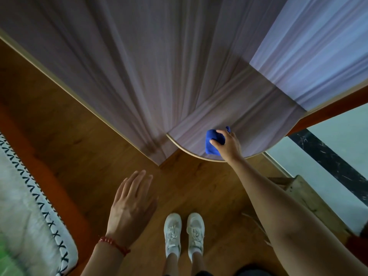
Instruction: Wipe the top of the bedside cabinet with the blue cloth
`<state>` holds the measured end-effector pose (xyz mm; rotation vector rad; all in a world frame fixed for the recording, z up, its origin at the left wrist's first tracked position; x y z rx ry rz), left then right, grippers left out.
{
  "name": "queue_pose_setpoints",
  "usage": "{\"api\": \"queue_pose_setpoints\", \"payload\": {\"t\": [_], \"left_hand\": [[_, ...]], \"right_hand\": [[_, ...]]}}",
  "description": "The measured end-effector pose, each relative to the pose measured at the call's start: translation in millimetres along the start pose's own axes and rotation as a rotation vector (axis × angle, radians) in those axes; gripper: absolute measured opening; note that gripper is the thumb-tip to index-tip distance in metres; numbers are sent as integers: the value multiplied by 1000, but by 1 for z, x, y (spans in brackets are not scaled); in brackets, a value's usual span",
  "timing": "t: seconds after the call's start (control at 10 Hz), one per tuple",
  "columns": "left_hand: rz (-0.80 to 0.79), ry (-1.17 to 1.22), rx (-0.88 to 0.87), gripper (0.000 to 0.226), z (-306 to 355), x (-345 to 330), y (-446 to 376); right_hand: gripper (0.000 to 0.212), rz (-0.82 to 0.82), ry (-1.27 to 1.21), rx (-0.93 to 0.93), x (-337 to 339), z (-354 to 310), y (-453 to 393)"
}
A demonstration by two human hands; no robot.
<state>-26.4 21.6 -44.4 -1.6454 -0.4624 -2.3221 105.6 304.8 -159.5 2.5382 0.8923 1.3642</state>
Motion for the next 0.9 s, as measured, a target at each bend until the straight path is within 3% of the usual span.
{"api": "queue_pose_setpoints", "payload": {"t": [0.2, 0.4, 0.5, 0.9], "left_hand": [[-39, 7, 47, 65, -9, -7, 9], [-74, -10, 133, 69, -11, 11, 21], [-78, -16, 163, 65, -10, 25, 30], [2, 49, 326, 66, -23, 70, 93]], "right_hand": [[49, -15, 250, -2, 15, 0, 7], [46, 124, 456, 256, 59, -53, 65], [47, 107, 526, 326, 71, -73, 102], [49, -49, 497, 467, 67, -132, 215]]}}
Point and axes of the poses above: each hand's wrist, its own y-axis away from the middle knuckle, its own x-axis out of the back of the hand, z = x × y, the point moved 10 cm from there along -y, towards the middle knuckle, and after that the axes turned 3 degrees about -z, right-handed, at the moved point
